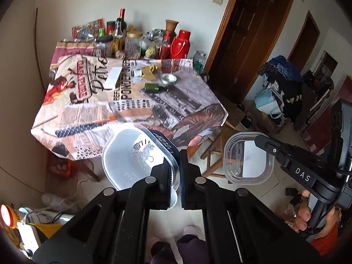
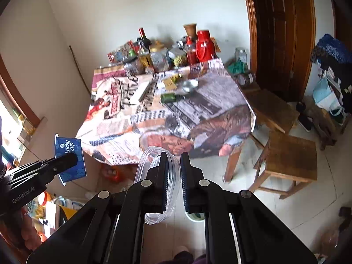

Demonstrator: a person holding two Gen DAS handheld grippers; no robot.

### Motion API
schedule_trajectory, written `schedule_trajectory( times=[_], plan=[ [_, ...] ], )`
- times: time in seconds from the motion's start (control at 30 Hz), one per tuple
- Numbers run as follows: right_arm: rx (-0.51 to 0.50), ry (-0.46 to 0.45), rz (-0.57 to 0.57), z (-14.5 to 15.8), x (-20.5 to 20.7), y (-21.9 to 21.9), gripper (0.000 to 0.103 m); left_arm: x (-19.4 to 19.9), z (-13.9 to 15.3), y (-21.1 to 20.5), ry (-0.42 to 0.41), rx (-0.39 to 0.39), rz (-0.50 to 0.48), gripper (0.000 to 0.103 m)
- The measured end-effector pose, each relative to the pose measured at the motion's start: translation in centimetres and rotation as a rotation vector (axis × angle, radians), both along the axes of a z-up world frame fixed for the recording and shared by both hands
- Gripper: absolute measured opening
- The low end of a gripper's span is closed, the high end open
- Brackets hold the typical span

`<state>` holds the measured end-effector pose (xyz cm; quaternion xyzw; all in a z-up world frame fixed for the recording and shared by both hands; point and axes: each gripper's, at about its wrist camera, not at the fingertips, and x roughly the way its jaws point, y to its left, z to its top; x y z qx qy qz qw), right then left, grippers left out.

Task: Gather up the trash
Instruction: 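Carry the blue cup and clear container down toward the white bin, then open the right gripper to drop the clear container into the bin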

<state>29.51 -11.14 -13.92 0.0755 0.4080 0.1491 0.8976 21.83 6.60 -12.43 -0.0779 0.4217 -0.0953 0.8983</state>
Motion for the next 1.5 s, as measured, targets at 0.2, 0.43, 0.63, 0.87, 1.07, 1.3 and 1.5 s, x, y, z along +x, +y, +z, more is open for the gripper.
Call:
schedule_trajectory(
  times=[0.2, 0.43, 0.63, 0.87, 1.07, 1.3, 1.5],
  plan=[
    [-0.014, 0.076, 0.041, -4.1, 1.1, -1.2, 0.01, 1.1, -5.1, -1.4, 0.125, -0.013, 0.054, 0.005],
    [-0.049, 0.196, 0.087, -11.3, 2.6, -3.0, 0.01, 2.4, -14.1, -3.3, 0.277, -0.024, 0.111, 0.005],
    [-0.102, 0.287, 0.137, -19.0, 4.2, -3.6, 0.01, 3.9, -23.0, -4.5, 0.376, -0.027, 0.149, 0.005],
    [-0.111, 0.372, 0.147, -29.5, 6.6, -3.5, 0.01, 5.7, -33.7, -4.8, 0.466, -0.042, 0.161, 0.005],
    [-0.117, 0.406, 0.142, -37.5, 8.5, -2.1, 0.01, 7.0, -42.2, -3.9, 0.514, -0.045, 0.168, 0.005],
    [-0.115, 0.375, 0.182, -43.3, 10.1, 0.4, 0.01, 7.8, -49.5, -2.6, 0.552, -0.071, 0.187, 0.005],
    [-0.149, 0.419, 0.174, -46.4, 10.7, 1.2, 0.053, 9.0, -53.9, -2.8, 0.584, -0.099, 0.173, 0.005]
  ],
)
